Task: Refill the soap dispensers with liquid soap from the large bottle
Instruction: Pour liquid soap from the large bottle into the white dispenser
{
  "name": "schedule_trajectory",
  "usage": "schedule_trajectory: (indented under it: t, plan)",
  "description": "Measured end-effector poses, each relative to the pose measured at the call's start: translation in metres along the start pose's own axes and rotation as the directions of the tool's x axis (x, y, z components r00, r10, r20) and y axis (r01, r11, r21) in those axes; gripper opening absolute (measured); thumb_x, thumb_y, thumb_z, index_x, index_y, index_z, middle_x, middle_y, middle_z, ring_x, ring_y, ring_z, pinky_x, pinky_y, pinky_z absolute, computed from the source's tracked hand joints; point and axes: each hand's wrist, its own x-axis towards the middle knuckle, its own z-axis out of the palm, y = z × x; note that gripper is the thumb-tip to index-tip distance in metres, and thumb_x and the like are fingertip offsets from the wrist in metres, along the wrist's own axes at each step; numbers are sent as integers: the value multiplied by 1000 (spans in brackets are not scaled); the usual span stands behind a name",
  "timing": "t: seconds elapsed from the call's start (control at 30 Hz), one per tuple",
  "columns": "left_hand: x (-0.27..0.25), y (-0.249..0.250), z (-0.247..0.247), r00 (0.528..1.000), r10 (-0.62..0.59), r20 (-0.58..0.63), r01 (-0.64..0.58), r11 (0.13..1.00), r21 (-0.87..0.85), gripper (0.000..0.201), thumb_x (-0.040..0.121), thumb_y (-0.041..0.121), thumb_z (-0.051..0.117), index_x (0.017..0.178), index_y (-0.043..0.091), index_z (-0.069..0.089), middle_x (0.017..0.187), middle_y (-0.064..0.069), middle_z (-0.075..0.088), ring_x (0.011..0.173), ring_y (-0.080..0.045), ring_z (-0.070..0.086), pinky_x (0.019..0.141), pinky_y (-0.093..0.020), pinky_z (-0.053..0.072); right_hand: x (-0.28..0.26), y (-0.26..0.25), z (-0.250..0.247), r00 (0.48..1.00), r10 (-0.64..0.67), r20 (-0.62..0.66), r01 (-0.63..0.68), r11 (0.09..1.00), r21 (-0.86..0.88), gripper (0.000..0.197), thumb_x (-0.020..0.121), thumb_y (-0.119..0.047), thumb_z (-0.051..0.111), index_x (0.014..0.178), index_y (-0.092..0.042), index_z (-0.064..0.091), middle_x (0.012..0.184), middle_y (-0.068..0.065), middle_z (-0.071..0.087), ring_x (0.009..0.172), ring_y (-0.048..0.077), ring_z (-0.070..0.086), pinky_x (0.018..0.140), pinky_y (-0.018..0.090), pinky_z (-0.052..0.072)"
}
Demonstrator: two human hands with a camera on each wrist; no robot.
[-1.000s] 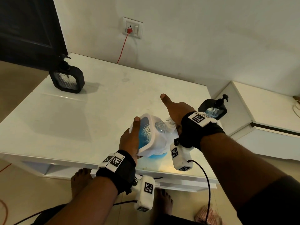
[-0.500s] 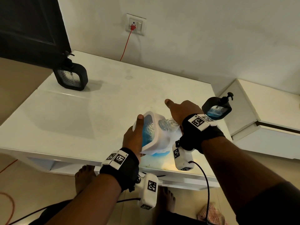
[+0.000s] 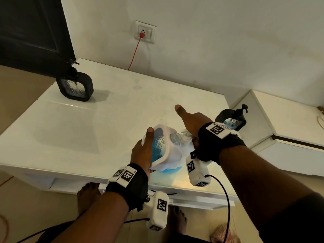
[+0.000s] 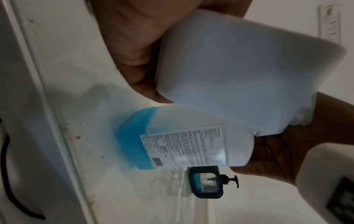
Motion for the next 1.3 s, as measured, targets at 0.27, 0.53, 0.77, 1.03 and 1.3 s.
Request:
schedule_trajectory:
  t: [0.27, 0.53, 0.77, 1.03, 1.3]
  plan:
    - [-3, 1, 0, 1000, -1, -11, 1, 1000, -1, 102, 51, 93, 52, 129, 29, 63, 120, -6, 72, 106, -31, 69, 96, -55, 58, 0, -2, 6, 999, -4, 53, 1, 999, 44, 77, 84, -85, 21, 73, -16, 52, 89, 10, 60, 83, 29, 55, 80, 35, 40]
    - [0, -1, -1, 1000, -11, 3, 11, 999, -37, 101, 48, 91, 54, 126, 28, 65, 117, -7, 73, 106, -31, 70, 94, -56, 59, 6, 2, 13, 999, 33, -27, -32, 999, 19, 75, 91, -76, 28, 107, -12, 64, 108, 11, 64, 92, 29, 55, 80, 35, 35]
    - [3, -3, 0, 1000, 5, 11, -5, 999, -48, 90, 54, 88, 54, 120, 28, 66, 115, -7, 74, 104, -31, 71, 95, -56, 59, 2, 3, 12, 997, 30, -70, -31, 999, -19, 69, 94, -70, 32, 109, -10, 64, 100, 7, 60, 89, 27, 53, 78, 34, 36]
    - [16, -13, -4, 1000, 25, 14, -25, 1000, 1, 125, 24, 109, 55, 122, 32, 67, 116, -6, 75, 106, -33, 71, 93, -58, 59, -6, -1, -2, 994, 17, 111, -36, 985, 167, 74, 79, -88, 30, 78, -18, 52, 81, 8, 60, 82, 28, 57, 93, 41, 48]
    - [16, -14, -3, 999, 41, 13, -41, 999, 1, 125, 29, 109, 53, 126, 31, 66, 116, -6, 74, 106, -32, 71, 95, -56, 59, 0, -1, 6, 1000, 0, 23, -1, 997, 76, 75, 85, -84, 26, 74, -17, 59, 79, 5, 64, 74, 23, 58, 75, 35, 42]
